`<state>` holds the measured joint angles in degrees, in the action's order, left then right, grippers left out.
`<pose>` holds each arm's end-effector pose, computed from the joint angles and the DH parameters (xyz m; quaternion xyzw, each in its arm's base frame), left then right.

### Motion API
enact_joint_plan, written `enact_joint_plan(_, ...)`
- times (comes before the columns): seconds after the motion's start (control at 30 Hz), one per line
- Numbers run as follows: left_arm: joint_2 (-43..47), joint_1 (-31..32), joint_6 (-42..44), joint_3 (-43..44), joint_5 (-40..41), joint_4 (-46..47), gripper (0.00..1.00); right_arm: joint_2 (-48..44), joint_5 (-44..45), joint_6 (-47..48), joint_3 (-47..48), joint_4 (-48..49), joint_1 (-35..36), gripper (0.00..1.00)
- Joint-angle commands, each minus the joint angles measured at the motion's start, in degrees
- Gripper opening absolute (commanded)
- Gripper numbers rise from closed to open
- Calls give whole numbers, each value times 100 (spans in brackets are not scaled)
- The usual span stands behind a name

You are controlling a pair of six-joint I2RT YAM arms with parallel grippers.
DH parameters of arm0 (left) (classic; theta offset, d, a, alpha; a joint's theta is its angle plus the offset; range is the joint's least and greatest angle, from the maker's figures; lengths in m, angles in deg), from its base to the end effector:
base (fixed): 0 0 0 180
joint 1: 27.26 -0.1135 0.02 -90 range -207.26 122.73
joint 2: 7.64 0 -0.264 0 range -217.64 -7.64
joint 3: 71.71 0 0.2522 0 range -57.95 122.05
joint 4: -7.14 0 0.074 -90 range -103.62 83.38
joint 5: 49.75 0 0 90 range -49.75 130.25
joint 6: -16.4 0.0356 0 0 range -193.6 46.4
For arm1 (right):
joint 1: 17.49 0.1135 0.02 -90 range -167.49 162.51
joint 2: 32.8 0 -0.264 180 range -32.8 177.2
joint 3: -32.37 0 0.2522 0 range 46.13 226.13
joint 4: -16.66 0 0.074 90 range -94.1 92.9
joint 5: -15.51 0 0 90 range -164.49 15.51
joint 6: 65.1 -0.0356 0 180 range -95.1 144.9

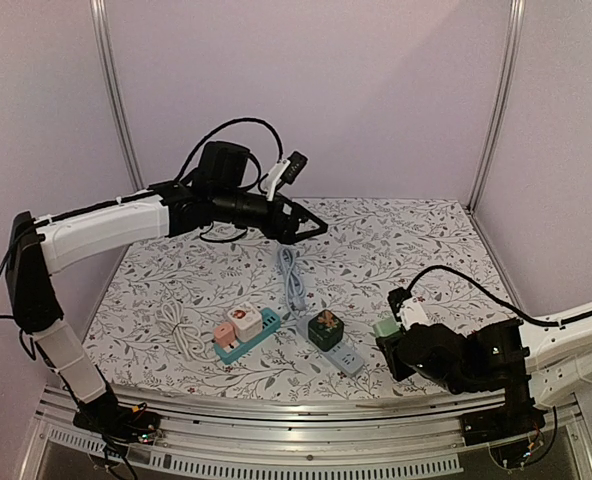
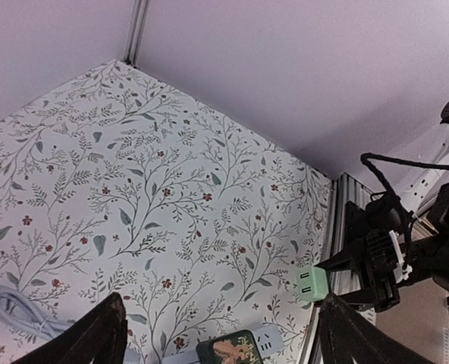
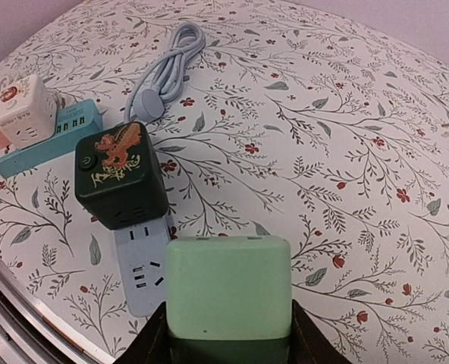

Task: Insert the plug

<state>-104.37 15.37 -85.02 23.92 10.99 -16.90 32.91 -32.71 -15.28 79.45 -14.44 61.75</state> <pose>0.2812 -0.2825 0.3262 0.3501 0.7501 -0.4257 0.3654 0.0635 0.2072 0.1968 -0.1776 0.8677 0.1088 0.4513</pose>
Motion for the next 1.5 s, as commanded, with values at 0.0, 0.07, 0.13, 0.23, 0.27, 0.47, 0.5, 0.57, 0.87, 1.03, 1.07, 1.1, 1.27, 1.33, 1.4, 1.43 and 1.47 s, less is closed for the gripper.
enact_joint_plan(0.0, -252, 4, -298, 237, -889, -438, 86, -53, 634, 875, 126, 750, 42, 0)
enact_joint_plan(0.07, -370, 68, -251, 350, -968, -658, 83, -55, 841, 1163, 140, 922, 45, 0)
enact_joint_plan(0.13, -476, 145, -192, 453, -1010, -815, 82, -111, 965, 1449, 77, 1215, 44, 0)
enact_joint_plan(0.23, -676, 267, -169, 620, -1152, -982, 81, -287, 906, 2126, -143, 1922, 49, 0)
enact_joint_plan(0.27, -739, 298, -168, 681, -1222, -1021, 80, -340, 863, 2313, -210, 2101, 46, 0)
enact_joint_plan(0.47, -1128, 478, -252, 1049, -1492, -1108, 77, -749, 676, 3239, -458, 2678, 46, 0)
enact_joint_plan(0.5, -1195, 509, -265, 1115, -1547, -1126, 77, -798, 641, 3385, -500, 2743, 47, 0)
enact_joint_plan(0.57, -1325, 577, -278, 1260, -1690, -1179, 76, -887, 615, 3593, -540, 2838, 47, 0)
enact_joint_plan(0.87, -1725, 852, -435, 1649, -2133, -1267, 72, -947, 511, 4427, -677, 3229, 41, 0)
enact_joint_plan(1.03, -1836, 928, -479, 1711, -2238, -1266, 69, -879, 614, 4636, -639, 3275, 37, 0)
enact_joint_plan(1.07, -1834, 945, -479, 1710, -2246, -1266, 68, -864, 646, 4647, -634, 3276, 33, 0)
enact_joint_plan(1.1, -1836, 960, -478, 1710, -2255, -1266, 68, -851, 659, 4683, -627, 3273, 34, 0)
enact_joint_plan(1.27, -1830, 1042, -484, 1740, -2319, -1283, 67, -815, 778, 4738, -633, 3264, 39, 0)
enact_joint_plan(1.33, -1818, 1073, -493, 1745, -2300, -1282, 67, -778, 825, 4748, -634, 3264, 39, 0)
enact_joint_plan(1.4, -1813, 1109, -493, 1757, -2288, -1291, 67, -756, 827, 4756, -634, 3264, 37, 0)
enact_joint_plan(1.43, -1815, 1126, -494, 1773, -2287, -1304, 66, -729, 824, 4764, -623, 3259, 35, 0)
enact_joint_plan(1.47, -1827, 1143, -489, 1794, -2294, -1321, 66, -716, 815, 4774, -611, 3263, 35, 0)
